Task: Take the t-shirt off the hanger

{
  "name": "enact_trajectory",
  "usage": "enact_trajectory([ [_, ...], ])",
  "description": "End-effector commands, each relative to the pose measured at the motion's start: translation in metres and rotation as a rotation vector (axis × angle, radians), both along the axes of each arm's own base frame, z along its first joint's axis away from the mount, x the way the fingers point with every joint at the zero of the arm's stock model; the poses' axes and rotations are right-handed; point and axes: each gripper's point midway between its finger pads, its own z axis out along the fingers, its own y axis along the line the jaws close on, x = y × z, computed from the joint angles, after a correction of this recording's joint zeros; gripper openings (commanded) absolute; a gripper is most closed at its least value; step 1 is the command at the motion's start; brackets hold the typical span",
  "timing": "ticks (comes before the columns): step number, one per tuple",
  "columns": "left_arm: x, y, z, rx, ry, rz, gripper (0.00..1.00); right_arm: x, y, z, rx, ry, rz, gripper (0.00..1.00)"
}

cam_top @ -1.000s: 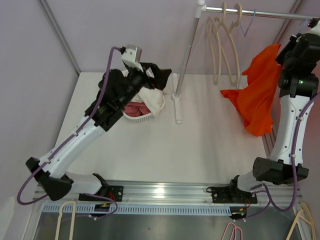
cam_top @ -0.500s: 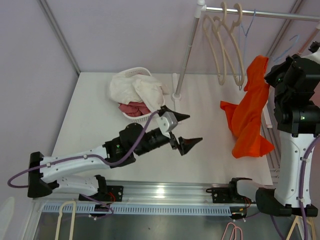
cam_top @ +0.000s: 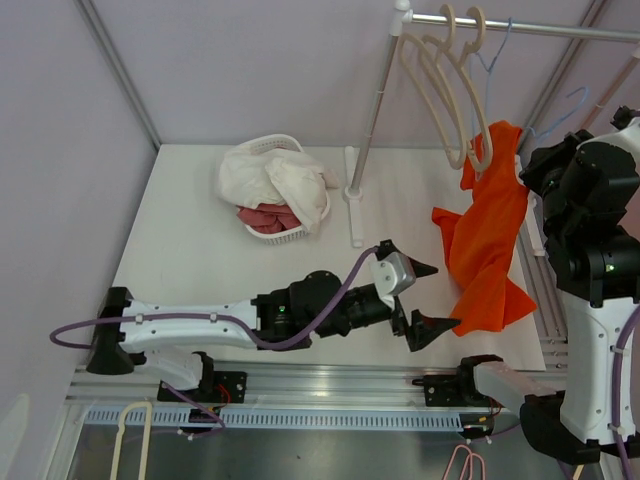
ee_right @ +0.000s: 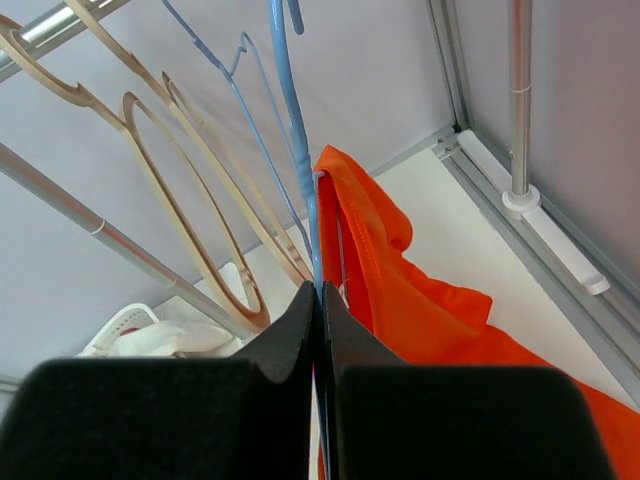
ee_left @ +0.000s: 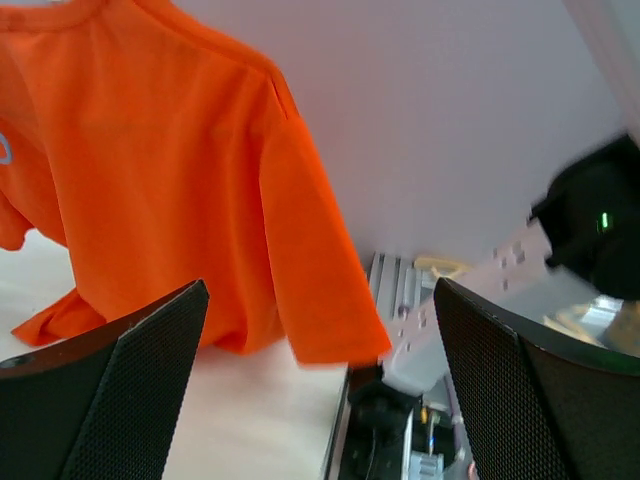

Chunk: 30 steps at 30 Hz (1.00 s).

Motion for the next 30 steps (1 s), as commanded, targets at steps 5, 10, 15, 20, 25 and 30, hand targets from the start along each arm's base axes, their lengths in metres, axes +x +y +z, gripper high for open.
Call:
enact_trajectory([
  [5, 0.004, -0.051, 0.022, -0.006, 0.076, 0.061, 1.0, 0.006, 0.001, 0.008, 0.019, -0.044, -0.013, 0.0],
  [10, 0.001, -0.069, 0.026, 0.011, 0.085, 0.043, 0.99, 0.012, 0.003, 0.007, 0.005, -0.034, -0.007, 0.0],
  [15, 0.019, -0.082, 0.008, 0.099, 0.099, 0.142, 0.99, 0.012, 0.004, 0.008, -0.002, -0.038, 0.0, 0.0],
  [20, 0.046, -0.076, -0.002, 0.127, 0.119, 0.309, 0.99, 0.012, 0.004, 0.012, -0.005, -0.05, 0.006, 0.0],
  [25, 0.065, -0.065, -0.016, 0.164, 0.12, 0.437, 0.99, 0.01, 0.005, 0.015, -0.008, -0.059, 0.011, 0.0],
  [30, 0.067, -0.071, -0.022, 0.184, 0.124, 0.439, 0.79, 0.012, 0.007, 0.016, -0.003, -0.065, 0.02, 0.0],
])
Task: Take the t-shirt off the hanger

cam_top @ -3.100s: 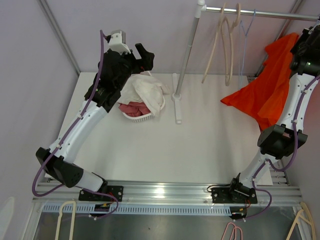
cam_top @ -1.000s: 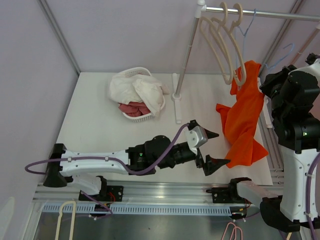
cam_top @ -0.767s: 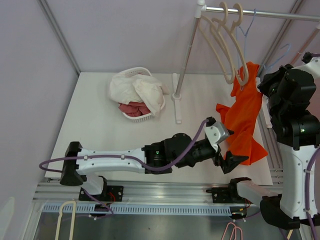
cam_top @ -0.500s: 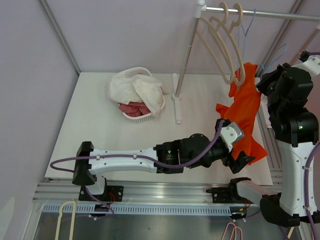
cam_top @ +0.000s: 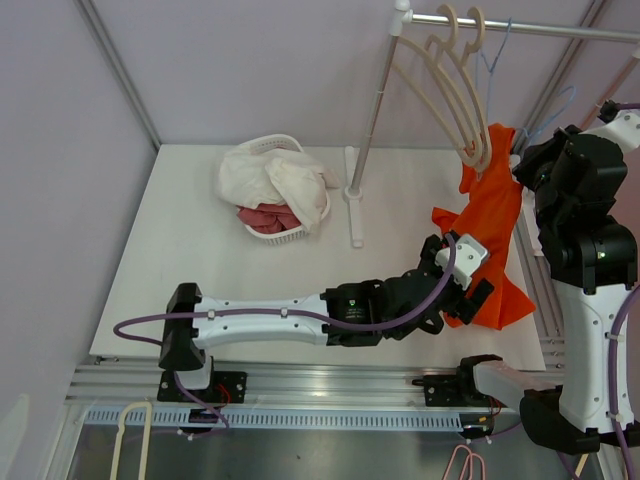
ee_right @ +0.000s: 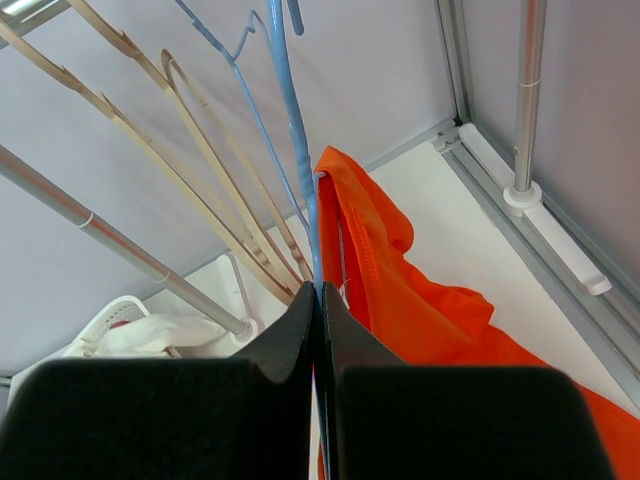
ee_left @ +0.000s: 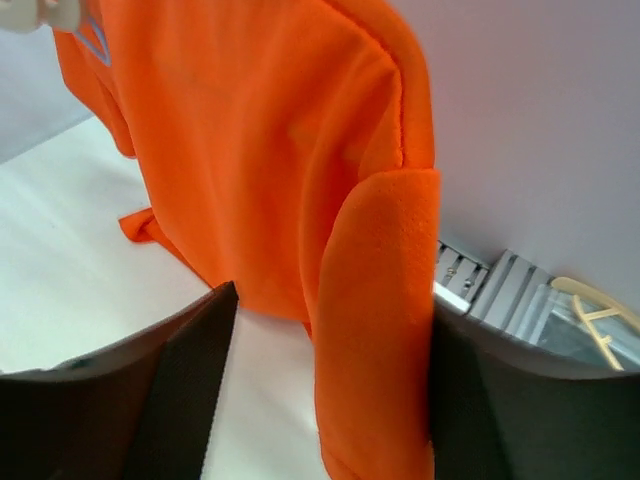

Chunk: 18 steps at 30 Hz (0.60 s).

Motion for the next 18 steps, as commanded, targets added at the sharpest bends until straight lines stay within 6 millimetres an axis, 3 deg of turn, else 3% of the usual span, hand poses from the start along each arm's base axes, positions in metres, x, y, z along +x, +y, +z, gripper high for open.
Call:
enact_trajectory([
  [1, 0.007, -0.001, 0.008, -0.017, 0.005, 0.04, 0.7, 0.0, 0.002, 0.024, 0.011, -0.093, 0.008, 0.0],
  [2, 0.006, -0.002, 0.009, -0.019, 0.003, 0.031, 0.35, 0.0, 0.002, 0.024, 0.011, -0.093, 0.008, 0.0],
  [5, 0.002, -0.003, 0.013, -0.026, 0.004, 0.005, 0.01, 0.004, 0.002, 0.024, 0.006, -0.089, 0.008, 0.0],
  [11, -0.016, 0.008, 0.02, -0.043, 0.005, -0.043, 0.01, 0.016, -0.007, 0.023, -0.034, -0.082, -0.048, 0.0],
  [13, -0.03, 0.019, 0.032, -0.065, 0.002, -0.066, 0.01, 0.02, -0.011, 0.023, -0.044, -0.08, -0.073, 0.0],
  [14, -0.037, 0.021, 0.022, -0.045, 0.002, -0.078, 0.01, 0.026, -0.012, 0.021, -0.054, -0.076, -0.078, 0.0],
  [17, -0.066, 0.032, 0.031, -0.071, 0.012, -0.131, 0.01, 0.036, -0.015, 0.024, -0.063, -0.081, -0.091, 0.0],
  [18, -0.073, 0.033, 0.012, -0.045, 0.034, -0.145, 0.01, 0.038, -0.015, 0.026, -0.068, -0.083, -0.091, 0.0],
])
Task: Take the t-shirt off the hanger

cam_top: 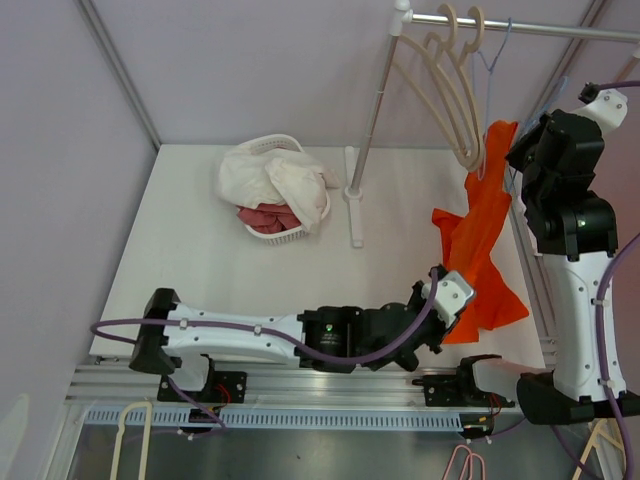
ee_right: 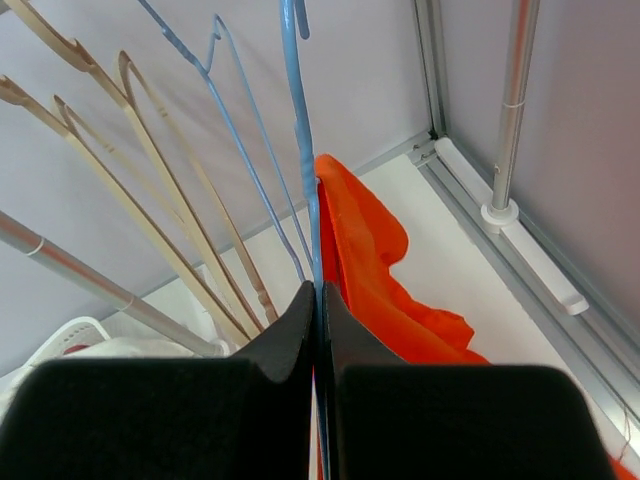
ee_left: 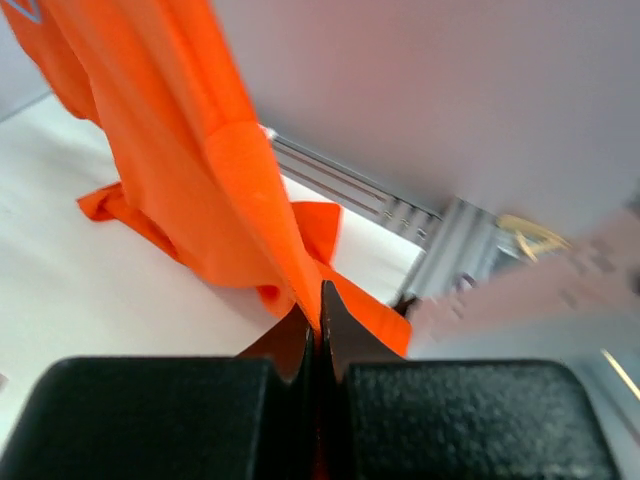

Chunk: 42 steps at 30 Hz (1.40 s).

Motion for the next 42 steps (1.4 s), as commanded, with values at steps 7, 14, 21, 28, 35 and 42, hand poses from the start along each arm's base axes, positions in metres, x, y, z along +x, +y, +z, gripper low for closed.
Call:
enact_trajectory([
  [7, -0.068, 0.027, -0.015, -0.033, 0.119, -0.143, 0.01, 0.023, -0.013, 0.04, -0.032, -0.106, -0.052, 0.0],
  [14, -0.104, 0.03, -0.037, 0.003, 0.185, -0.235, 0.01, 0.031, -0.021, 0.037, -0.041, -0.095, -0.063, 0.0],
  [21, -0.09, 0.031, -0.035, -0.005, 0.145, -0.156, 0.01, 0.027, -0.017, 0.038, -0.025, -0.09, -0.031, 0.0],
  [28, 0.024, 0.009, -0.021, -0.053, 0.316, -0.092, 0.01, -0.019, 0.002, 0.042, 0.003, -0.07, 0.072, 0.0],
  [35, 0.12, -0.028, -0.034, -0.01, 0.395, -0.012, 0.01, -0.053, 0.014, 0.028, 0.003, 0.018, 0.16, 0.0],
  [42, 0.132, -0.049, -0.074, 0.06, 0.497, -0.049, 0.01, -0.071, 0.007, 0.044, -0.072, -0.078, 0.156, 0.0],
])
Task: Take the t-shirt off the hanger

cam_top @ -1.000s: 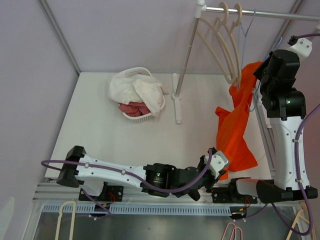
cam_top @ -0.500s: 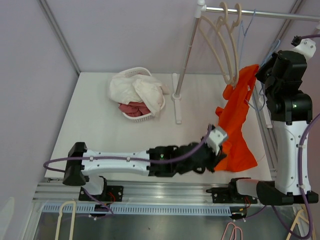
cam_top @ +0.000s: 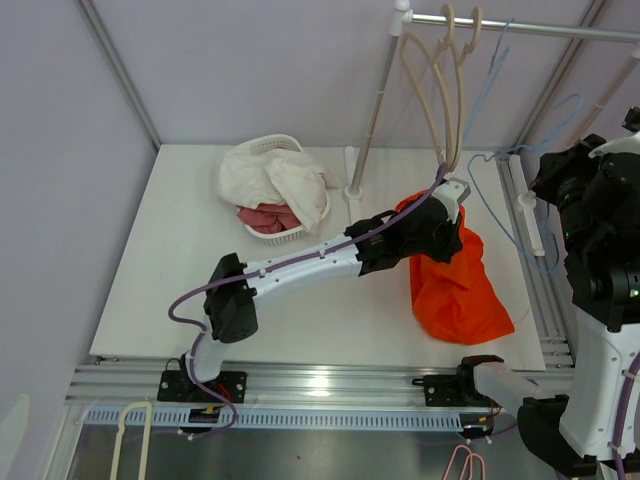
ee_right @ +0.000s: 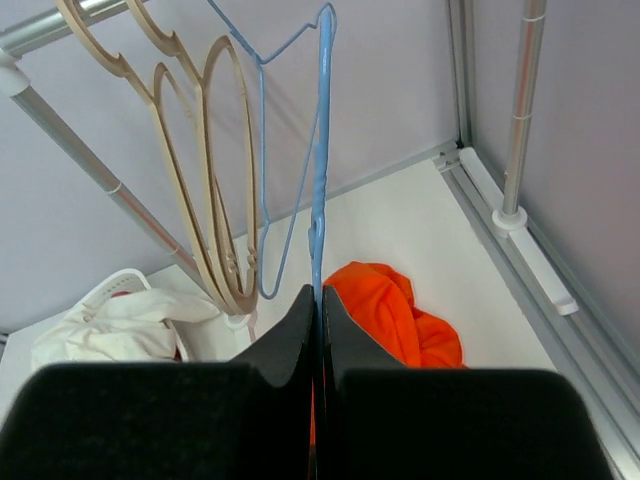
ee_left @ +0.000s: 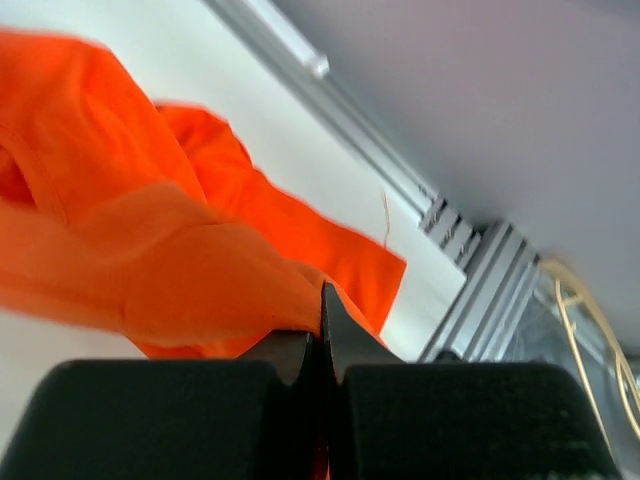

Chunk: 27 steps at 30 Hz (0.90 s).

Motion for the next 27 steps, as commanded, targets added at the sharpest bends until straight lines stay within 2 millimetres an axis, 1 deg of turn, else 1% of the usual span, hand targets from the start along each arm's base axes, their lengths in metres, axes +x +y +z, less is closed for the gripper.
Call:
enact_trajectory([
  [1, -0.03, -0.004, -0.012, 0.01, 0.1, -0.105, 0.01, -0.004, -0.005, 0.017, -0.053, -0.071, -0.012, 0.0],
  [2, -0.034, -0.006, -0.008, -0.018, 0.101, -0.12, 0.01, -0.005, -0.007, 0.02, -0.061, -0.083, -0.023, 0.0],
  [3, -0.042, -0.002, -0.017, -0.009, 0.119, -0.129, 0.01, -0.004, -0.01, 0.024, -0.077, -0.087, -0.036, 0.0],
  [4, -0.048, 0.006, -0.009, -0.024, 0.113, -0.134, 0.01, -0.004, -0.013, 0.026, -0.082, -0.086, -0.051, 0.0],
  [5, -0.051, 0.009, -0.004, -0.033, 0.107, -0.135, 0.01, -0.006, -0.019, 0.033, -0.084, -0.1, -0.084, 0.0],
  [6, -0.06, 0.011, -0.003, -0.025, 0.1, -0.15, 0.01, 0.0, -0.02, 0.033, -0.097, -0.092, -0.09, 0.0],
  [7, -0.065, 0.018, 0.015, -0.046, 0.082, -0.156, 0.01, 0.003, -0.02, 0.037, -0.101, -0.107, -0.095, 0.0],
  [8, -0.07, 0.021, 0.023, -0.053, 0.071, -0.163, 0.01, 0.006, -0.02, 0.04, -0.107, -0.114, -0.095, 0.0],
  [9, -0.075, 0.026, 0.029, -0.047, 0.061, -0.174, 0.01, 0.014, -0.02, 0.038, -0.113, -0.111, -0.095, 0.0],
  [10, -0.077, 0.03, 0.04, -0.06, 0.048, -0.178, 0.01, 0.02, -0.019, 0.045, -0.124, -0.141, -0.092, 0.0],
  [11, -0.079, 0.04, 0.061, -0.087, 0.026, -0.179, 0.01, 0.025, -0.018, 0.048, -0.136, -0.152, -0.087, 0.0],
  [12, -0.073, 0.05, 0.082, -0.09, -0.012, -0.149, 0.01, 0.039, -0.016, 0.043, -0.147, -0.144, -0.078, 0.0],
  [13, -0.064, 0.06, 0.095, -0.092, -0.04, -0.107, 0.01, 0.047, -0.015, 0.051, -0.163, -0.175, -0.075, 0.0],
  [14, -0.059, 0.073, 0.129, -0.138, -0.079, -0.081, 0.01, 0.054, -0.013, 0.053, -0.173, -0.181, -0.067, 0.0],
  [15, -0.04, 0.087, 0.142, -0.139, -0.112, -0.039, 0.01, 0.06, -0.012, 0.055, -0.179, -0.188, -0.06, 0.0],
  [16, -0.031, 0.099, 0.167, -0.17, -0.141, -0.015, 0.01, 0.072, -0.011, 0.058, -0.193, -0.202, -0.062, 0.0],
  [17, -0.021, 0.114, 0.197, -0.214, -0.188, 0.015, 0.01, 0.077, -0.011, 0.061, -0.201, -0.212, -0.064, 0.0],
  [18, 0.006, 0.133, 0.212, -0.23, -0.216, 0.079, 0.01, 0.081, -0.012, 0.063, -0.209, -0.222, -0.071, 0.0],
  [19, 0.017, 0.145, 0.226, -0.252, -0.239, 0.102, 0.01, 0.087, -0.014, 0.068, -0.214, -0.25, -0.085, 0.0],
  [20, 0.026, 0.166, 0.267, -0.325, -0.298, 0.144, 0.01, 0.091, -0.015, 0.069, -0.235, -0.257, -0.091, 0.0],
  [21, 0.054, 0.191, 0.28, -0.345, -0.334, 0.224, 0.01, 0.094, -0.015, 0.071, -0.243, -0.273, -0.095, 0.0],
  [22, 0.064, 0.207, 0.302, -0.388, -0.377, 0.264, 0.01, 0.095, -0.017, 0.081, -0.246, -0.321, -0.113, 0.0],
  [23, 0.074, 0.225, 0.328, -0.453, -0.439, 0.308, 0.01, 0.102, -0.018, 0.078, -0.25, -0.319, -0.121, 0.0],
  [24, 0.096, 0.255, 0.342, -0.478, -0.485, 0.388, 0.01, 0.106, -0.019, 0.078, -0.259, -0.323, -0.129, 0.0],
  [25, 0.103, 0.272, 0.357, -0.514, -0.524, 0.425, 0.01, 0.11, -0.02, 0.082, -0.259, -0.339, -0.133, 0.0],
  [26, 0.113, 0.29, 0.368, -0.541, -0.554, 0.476, 0.01, 0.118, -0.021, 0.082, -0.26, -0.337, -0.137, 0.0],
  [27, 0.131, 0.32, 0.384, -0.584, -0.629, 0.552, 0.01, 0.123, -0.022, 0.082, -0.262, -0.338, -0.141, 0.0],
])
